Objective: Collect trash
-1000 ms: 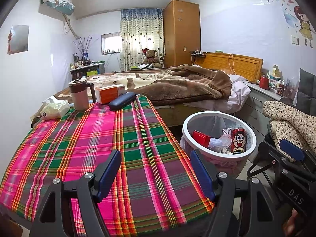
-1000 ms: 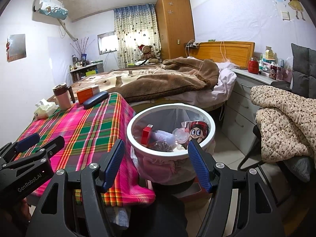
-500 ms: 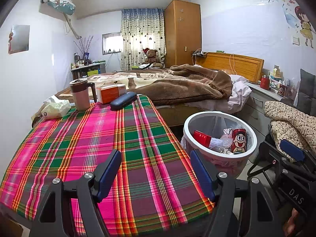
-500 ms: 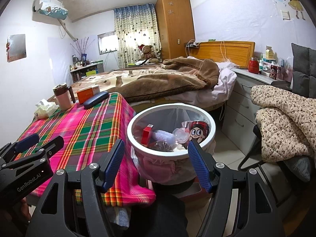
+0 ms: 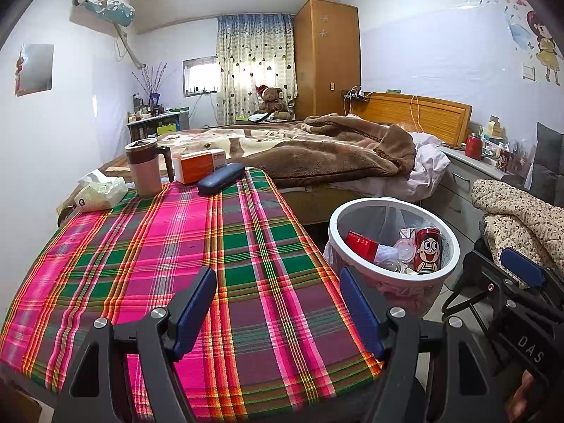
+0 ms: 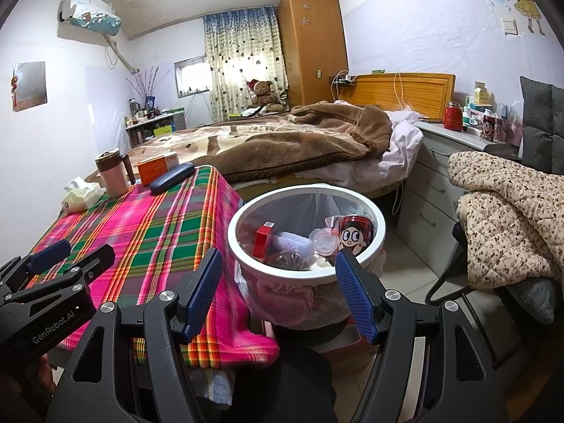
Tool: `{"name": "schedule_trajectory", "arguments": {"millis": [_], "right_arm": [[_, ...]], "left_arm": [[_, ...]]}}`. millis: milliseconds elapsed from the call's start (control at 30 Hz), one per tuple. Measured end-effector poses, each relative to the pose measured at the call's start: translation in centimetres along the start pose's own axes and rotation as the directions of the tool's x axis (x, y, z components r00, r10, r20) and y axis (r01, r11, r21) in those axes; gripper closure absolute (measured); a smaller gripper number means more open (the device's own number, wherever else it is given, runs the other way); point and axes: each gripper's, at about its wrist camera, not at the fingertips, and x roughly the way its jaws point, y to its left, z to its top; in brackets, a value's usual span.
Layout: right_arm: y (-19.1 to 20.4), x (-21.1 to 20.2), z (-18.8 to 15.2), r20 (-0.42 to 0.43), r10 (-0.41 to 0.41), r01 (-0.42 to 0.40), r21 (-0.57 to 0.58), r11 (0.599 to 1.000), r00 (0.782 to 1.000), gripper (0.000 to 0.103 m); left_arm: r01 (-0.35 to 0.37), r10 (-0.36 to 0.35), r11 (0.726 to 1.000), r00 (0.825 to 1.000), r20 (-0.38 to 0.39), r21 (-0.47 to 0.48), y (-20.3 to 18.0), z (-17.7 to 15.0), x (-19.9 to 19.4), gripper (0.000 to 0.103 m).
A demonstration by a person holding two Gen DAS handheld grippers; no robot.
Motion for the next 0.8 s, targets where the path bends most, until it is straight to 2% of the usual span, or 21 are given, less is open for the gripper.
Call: {"name": "schedule_trajectory", "arguments": {"millis": [800], "right_arm": [[0.22, -0.02, -0.06, -0.004, 0.002, -0.002, 0.000, 1.000, 1.000, 0.035]], "left_arm": [[-0.012, 0.012, 1.000, 1.000, -0.010, 0.005, -0.23, -0.26, 0.18, 0.031]]}}
